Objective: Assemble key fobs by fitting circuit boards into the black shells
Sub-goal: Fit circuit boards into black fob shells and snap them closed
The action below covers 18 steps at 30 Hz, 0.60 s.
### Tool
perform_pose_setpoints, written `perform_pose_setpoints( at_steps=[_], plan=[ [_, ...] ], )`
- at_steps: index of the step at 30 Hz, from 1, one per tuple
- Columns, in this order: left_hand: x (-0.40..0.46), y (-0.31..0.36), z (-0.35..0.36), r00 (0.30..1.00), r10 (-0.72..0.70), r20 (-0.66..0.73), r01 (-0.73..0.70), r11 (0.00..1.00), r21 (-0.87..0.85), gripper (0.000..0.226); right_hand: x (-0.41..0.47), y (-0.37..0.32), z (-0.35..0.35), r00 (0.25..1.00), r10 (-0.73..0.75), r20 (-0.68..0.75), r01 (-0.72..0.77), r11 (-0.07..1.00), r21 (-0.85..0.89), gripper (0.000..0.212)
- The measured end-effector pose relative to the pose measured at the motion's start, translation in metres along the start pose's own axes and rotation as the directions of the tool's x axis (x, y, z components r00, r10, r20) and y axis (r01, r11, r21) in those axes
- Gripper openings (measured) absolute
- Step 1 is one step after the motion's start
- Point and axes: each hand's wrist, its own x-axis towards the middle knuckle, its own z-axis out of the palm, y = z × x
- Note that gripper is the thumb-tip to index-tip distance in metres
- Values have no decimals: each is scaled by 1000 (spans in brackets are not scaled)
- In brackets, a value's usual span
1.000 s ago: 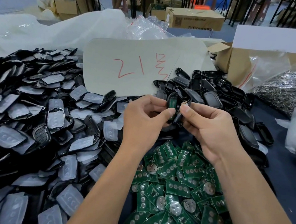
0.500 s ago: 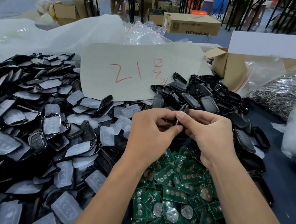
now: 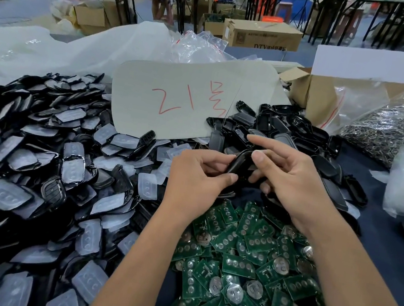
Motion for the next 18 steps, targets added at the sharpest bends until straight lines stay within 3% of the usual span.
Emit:
perform_pose_setpoints(
  at_steps=[7,15,18],
  plan=[
    [0,1,-2,994,9,105,-8,1000,-10,35,-2,1,1,999,22,44,-26,994,104,19],
    [1,3,1,995,18,102,-17,1000,-12,55,-2,3,1,997,68,37,-73,980,182,16],
    [1,-2,3,998,-3,70,7,998,-58,36,-1,4,-1,996,87,32,-92,967,237,16]
  ],
)
